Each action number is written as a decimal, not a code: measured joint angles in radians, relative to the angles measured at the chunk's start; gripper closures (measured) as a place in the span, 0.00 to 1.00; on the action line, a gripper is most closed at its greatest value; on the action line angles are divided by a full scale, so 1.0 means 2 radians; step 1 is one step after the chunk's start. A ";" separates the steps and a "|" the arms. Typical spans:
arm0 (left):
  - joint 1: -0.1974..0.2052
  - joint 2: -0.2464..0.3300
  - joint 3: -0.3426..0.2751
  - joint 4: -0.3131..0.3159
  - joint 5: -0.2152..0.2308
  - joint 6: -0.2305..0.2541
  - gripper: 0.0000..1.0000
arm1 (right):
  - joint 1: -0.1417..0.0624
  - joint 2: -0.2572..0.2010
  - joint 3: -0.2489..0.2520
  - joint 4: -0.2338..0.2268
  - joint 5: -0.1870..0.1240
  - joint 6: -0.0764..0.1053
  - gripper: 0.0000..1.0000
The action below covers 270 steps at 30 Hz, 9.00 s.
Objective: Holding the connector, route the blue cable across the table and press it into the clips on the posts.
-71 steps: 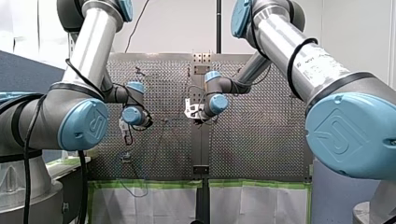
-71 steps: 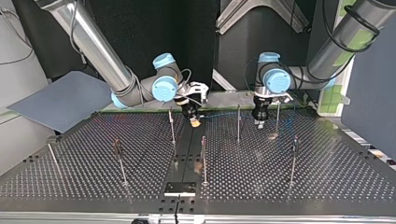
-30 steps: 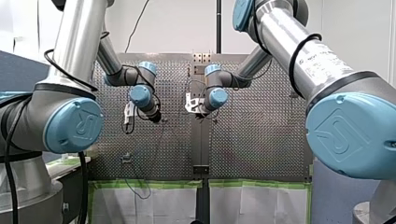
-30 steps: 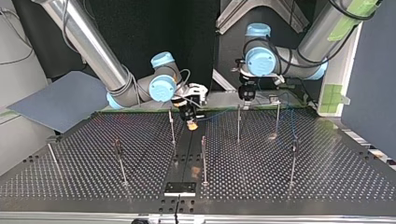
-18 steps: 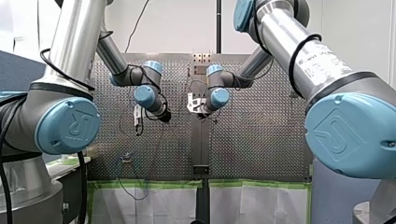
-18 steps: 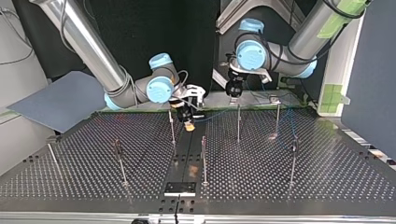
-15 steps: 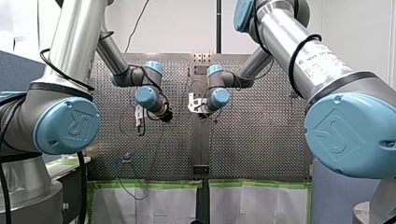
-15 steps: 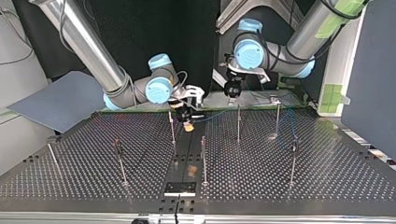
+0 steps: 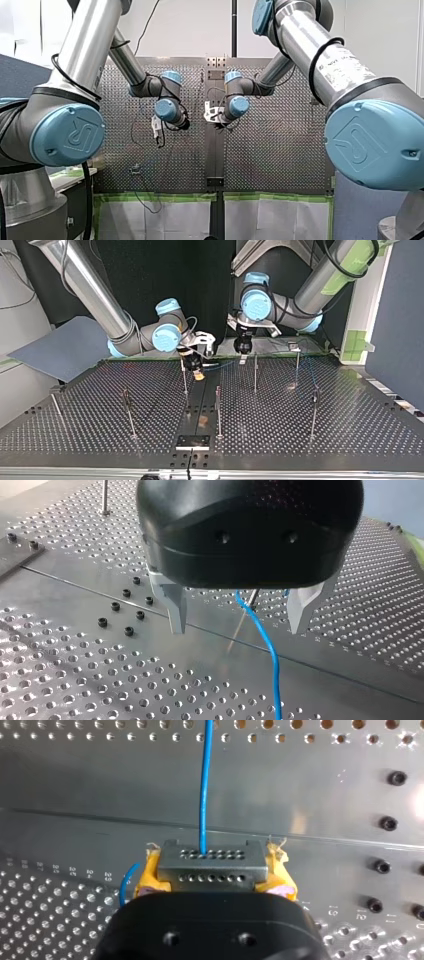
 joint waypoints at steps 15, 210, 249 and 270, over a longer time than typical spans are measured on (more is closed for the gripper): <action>-0.003 -0.049 0.036 0.012 -0.017 -0.009 0.00 | -0.002 0.001 0.003 -0.003 -0.004 -0.001 1.00; 0.008 0.029 0.207 -0.189 -0.039 0.032 0.00 | -0.075 -0.126 -0.037 0.063 -0.084 0.045 1.00; -0.059 0.186 0.112 -0.179 -0.009 0.010 0.00 | -0.084 -0.157 -0.032 0.091 -0.049 0.044 1.00; -0.147 0.077 0.220 -0.239 -0.115 0.030 0.00 | -0.085 -0.157 -0.033 0.089 -0.049 0.044 1.00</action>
